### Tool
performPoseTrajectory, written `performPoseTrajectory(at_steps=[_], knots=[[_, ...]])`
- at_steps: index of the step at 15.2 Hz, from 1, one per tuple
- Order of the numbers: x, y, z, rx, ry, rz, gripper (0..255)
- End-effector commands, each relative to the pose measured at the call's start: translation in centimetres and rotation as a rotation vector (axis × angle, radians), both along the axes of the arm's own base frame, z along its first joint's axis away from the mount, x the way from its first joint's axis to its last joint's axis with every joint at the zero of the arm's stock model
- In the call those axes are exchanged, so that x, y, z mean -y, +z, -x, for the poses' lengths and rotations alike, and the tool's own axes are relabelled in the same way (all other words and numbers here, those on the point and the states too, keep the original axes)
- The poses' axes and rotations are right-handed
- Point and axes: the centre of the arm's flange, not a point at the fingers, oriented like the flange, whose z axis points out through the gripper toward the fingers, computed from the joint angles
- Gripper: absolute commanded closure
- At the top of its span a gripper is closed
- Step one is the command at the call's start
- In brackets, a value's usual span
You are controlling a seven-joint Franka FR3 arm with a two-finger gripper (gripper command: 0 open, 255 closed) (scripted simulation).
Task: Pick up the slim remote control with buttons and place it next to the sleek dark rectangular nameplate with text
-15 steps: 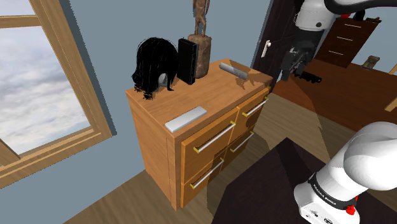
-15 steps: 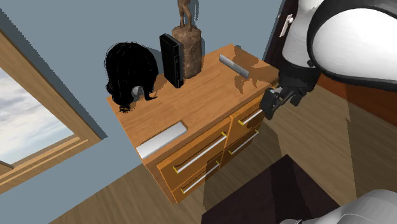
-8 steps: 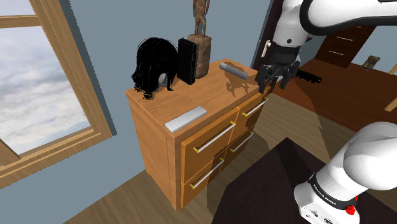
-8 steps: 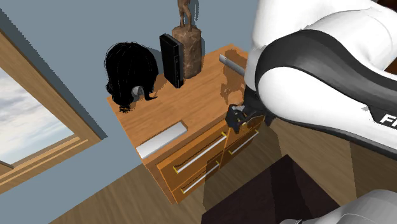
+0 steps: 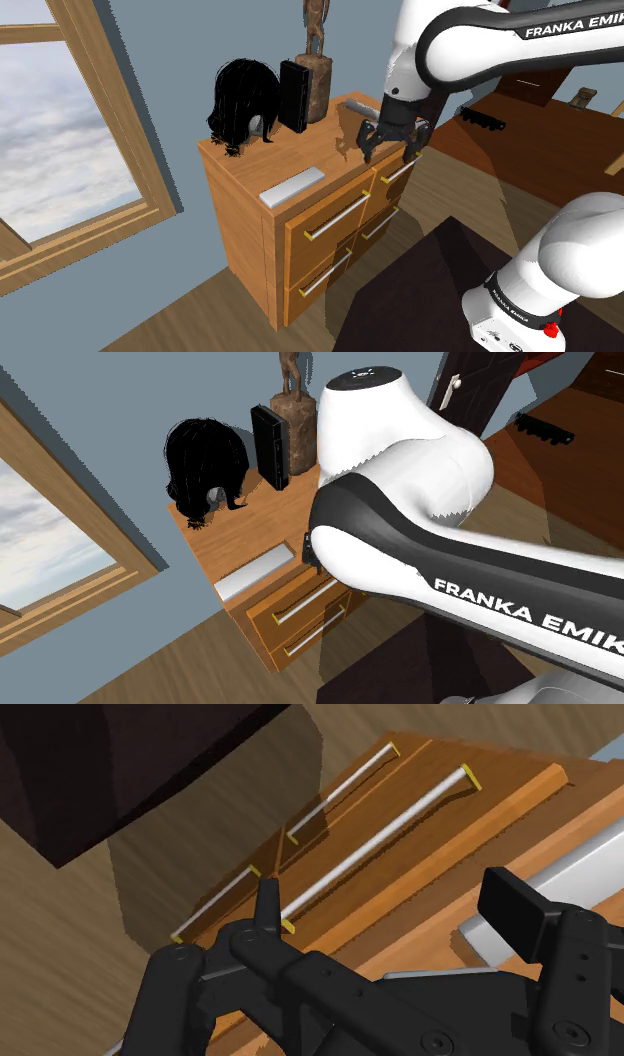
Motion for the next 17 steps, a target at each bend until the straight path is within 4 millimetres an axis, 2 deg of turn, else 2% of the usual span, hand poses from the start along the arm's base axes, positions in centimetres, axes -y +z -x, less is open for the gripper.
performPoseTrajectory(at_steps=[1,9,17], knots=[[-1.9,-1.1,-1.2,0.007,-0.076,-0.004,0],[-8.3,-5.8,-7.6,0.03,-0.355,-0.016,0],[-12.6,-10.2,-15.6,0.054,-0.633,-0.027,0]])
